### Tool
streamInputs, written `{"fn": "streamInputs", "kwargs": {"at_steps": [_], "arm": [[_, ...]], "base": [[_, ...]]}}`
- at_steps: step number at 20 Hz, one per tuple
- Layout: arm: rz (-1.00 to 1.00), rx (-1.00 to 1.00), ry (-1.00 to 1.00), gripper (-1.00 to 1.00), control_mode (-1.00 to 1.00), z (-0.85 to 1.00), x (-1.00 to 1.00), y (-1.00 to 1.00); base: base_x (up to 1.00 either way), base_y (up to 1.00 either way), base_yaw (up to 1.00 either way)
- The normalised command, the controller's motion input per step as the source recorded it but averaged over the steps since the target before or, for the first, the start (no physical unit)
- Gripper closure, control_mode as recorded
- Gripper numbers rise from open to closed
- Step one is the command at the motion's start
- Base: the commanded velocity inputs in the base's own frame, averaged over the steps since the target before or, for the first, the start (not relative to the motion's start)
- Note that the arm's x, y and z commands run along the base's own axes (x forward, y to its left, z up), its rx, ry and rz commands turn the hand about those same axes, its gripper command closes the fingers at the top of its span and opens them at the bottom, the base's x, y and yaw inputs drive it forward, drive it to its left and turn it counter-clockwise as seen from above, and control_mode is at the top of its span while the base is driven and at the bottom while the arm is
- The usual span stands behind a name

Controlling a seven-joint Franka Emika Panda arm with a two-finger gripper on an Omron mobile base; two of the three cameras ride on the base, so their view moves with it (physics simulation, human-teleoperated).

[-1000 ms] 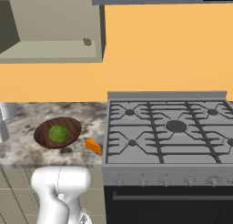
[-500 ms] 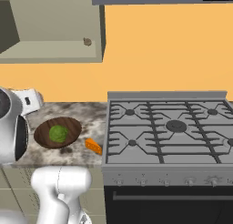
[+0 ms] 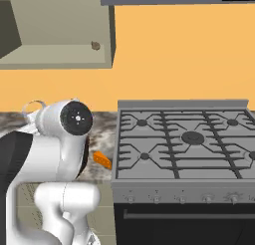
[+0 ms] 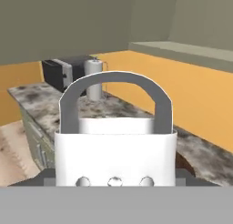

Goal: Pick the cheese from the fridge and the cheese grater from the cabinet and place them next to the salad bowl.

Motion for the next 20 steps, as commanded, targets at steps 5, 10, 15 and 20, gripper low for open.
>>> {"fn": "streamInputs", "kwargs": {"at_steps": [5,10,15,20], "arm": [[0.2,0.29,-0.17,1.0,-1.0,-0.57,0.19,-0.5],[0.14,0.26,-0.23,1.0,-1.0,-0.48,0.33,-0.12],[0.08,0.14,0.09,1.0,-1.0,-0.11,0.57,0.0],[0.1,0.01,0.08,1.0,-1.0,-0.14,0.53,0.0]], "base": [[0.0,0.0,0.0],[0.0,0.0,0.0],[0.0,0.0,0.0],[0.0,0.0,0.0]]}}
